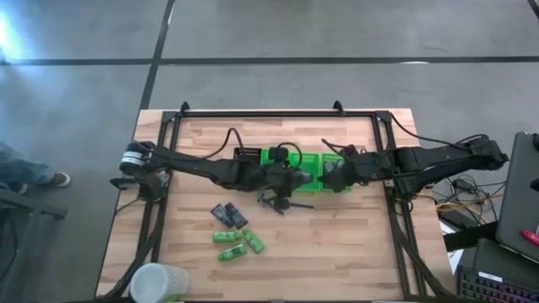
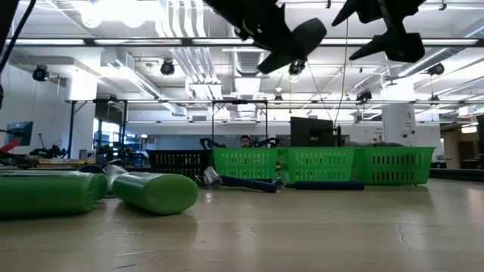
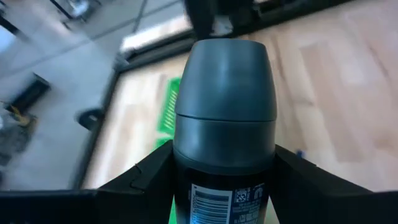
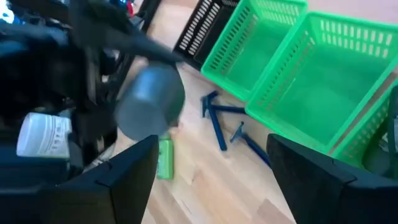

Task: Pick & Place Travel size toiletries
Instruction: Put the gray deodorant into the right green basket

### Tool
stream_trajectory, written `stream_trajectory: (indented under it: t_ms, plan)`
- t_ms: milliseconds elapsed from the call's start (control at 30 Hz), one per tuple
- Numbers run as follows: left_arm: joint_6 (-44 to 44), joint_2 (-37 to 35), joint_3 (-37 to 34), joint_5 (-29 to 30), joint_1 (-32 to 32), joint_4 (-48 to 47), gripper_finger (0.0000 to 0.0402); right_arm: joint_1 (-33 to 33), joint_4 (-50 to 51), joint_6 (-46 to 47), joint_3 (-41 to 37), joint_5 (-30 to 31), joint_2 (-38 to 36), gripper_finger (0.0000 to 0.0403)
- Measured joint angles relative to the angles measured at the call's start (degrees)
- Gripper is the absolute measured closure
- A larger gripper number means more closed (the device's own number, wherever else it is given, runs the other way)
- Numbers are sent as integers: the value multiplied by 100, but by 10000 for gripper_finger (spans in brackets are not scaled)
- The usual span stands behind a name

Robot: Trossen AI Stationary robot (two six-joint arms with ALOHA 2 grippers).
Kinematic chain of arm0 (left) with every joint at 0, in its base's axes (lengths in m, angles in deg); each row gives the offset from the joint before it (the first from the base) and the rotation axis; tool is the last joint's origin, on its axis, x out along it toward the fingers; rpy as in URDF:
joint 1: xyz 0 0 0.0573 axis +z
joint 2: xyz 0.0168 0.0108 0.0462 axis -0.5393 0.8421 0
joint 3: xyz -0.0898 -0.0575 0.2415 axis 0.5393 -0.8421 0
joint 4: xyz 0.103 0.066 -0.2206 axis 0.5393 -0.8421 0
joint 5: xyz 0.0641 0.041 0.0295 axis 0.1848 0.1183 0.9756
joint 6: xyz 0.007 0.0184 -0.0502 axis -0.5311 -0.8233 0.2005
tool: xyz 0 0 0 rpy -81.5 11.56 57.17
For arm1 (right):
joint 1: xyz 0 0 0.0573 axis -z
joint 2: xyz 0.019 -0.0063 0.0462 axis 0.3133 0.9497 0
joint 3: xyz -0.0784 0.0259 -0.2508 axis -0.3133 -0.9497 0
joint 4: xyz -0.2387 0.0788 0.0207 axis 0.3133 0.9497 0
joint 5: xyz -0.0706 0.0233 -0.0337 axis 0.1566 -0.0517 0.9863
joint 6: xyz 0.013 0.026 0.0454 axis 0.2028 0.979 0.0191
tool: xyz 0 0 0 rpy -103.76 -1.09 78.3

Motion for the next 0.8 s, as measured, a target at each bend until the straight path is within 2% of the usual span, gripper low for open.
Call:
stream_trajectory:
  t_ms: [233, 433, 633, 800]
  plan:
    - [-285, 220, 276, -170, 248, 40, 193, 8, -554, -125, 2, 5, 35, 95]
    - [-426, 322, 319, -346, 241, 589, 193, 74, -516, 2, 2, 22, 170, 85]
    - [-416, 324, 273, -436, 245, 640, 193, 86, -758, 87, 2, 48, 336, 74]
    - [-342, 324, 256, -565, 241, 659, 193, 82, -917, 108, 1, 158, 434, 81]
